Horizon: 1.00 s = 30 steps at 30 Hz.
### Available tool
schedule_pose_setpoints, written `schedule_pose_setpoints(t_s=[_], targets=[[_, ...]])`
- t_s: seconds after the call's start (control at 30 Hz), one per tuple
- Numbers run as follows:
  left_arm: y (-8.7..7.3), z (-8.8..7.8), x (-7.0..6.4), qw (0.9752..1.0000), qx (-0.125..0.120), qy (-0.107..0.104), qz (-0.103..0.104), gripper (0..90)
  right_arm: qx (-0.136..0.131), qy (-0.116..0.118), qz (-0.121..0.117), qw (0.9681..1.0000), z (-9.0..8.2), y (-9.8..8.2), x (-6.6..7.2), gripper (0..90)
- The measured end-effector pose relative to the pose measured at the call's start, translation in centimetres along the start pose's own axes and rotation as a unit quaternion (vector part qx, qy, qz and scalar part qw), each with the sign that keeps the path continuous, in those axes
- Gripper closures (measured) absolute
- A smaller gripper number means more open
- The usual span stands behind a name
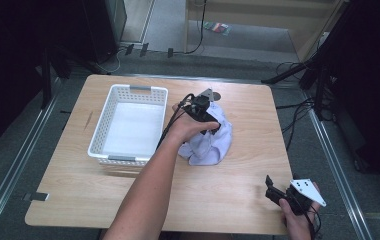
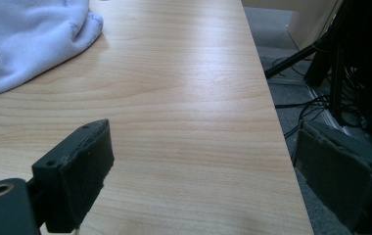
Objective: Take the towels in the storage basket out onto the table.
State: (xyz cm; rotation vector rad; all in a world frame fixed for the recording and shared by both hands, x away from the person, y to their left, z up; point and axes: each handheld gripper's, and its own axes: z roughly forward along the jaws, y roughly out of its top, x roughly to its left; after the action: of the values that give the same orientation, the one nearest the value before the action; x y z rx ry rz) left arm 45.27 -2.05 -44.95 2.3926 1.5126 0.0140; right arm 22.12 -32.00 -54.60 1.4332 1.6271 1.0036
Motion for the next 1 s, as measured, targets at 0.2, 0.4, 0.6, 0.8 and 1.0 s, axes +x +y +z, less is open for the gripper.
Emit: schedule_pose_setpoints(t_s=[0.2, 0.4, 0.6, 0.8, 1.0], targets=[[-0.2, -1.9, 1.1, 0.9999, -0.010, 0.010, -0.008, 0.0, 0.001, 0.000, -0.001, 1.0000, 0.0, 0.0, 0.0, 8.0], [-0.7, -3.8, 2.4, 0.9996, -0.016, 0.019, -0.016, 0.0, 0.001, -0.001, -0.001, 1.0000, 0.0, 0.0, 0.0, 8.0], [-1.2, -4.9, 3.5, 0.9992, -0.022, 0.027, -0.022, 0.0, 0.002, -0.002, -0.001, 1.0000, 0.0, 0.0, 0.1, 8.0], [-2.1, -6.6, 5.3, 0.9984, -0.029, 0.036, -0.032, 0.0, 0.005, -0.004, -0.003, 1.0000, 0.0, 0.0, 0.1, 8.0], [-3.1, -8.0, 6.9, 0.9977, -0.035, 0.045, -0.038, 0.0, 0.005, -0.005, -0.004, 1.0000, 0.1, 0.0, 0.1, 8.0]])
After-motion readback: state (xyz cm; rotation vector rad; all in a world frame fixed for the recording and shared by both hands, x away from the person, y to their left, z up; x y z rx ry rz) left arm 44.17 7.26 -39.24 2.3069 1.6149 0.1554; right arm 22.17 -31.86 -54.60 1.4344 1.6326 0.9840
